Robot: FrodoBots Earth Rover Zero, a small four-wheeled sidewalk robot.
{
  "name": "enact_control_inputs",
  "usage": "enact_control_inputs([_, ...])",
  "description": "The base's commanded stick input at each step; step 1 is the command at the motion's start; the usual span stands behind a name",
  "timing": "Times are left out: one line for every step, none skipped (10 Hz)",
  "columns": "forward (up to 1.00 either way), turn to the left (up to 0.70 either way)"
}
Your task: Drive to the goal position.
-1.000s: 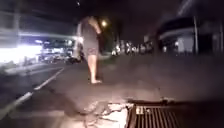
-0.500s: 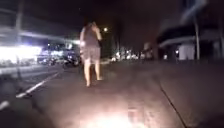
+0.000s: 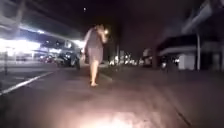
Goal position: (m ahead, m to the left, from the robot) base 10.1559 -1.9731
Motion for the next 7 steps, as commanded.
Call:
enact_control_inputs([1.00, 0.00])
enact_control_inputs([1.00, 0.00])
enact_control_inputs([1.00, 0.00])
enact_control_inputs([1.00, 0.00])
enact_control_inputs([1.00, 0.00])
enact_control_inputs([1.00, 0.00])
enact_control_inputs([1.00, 0.00])
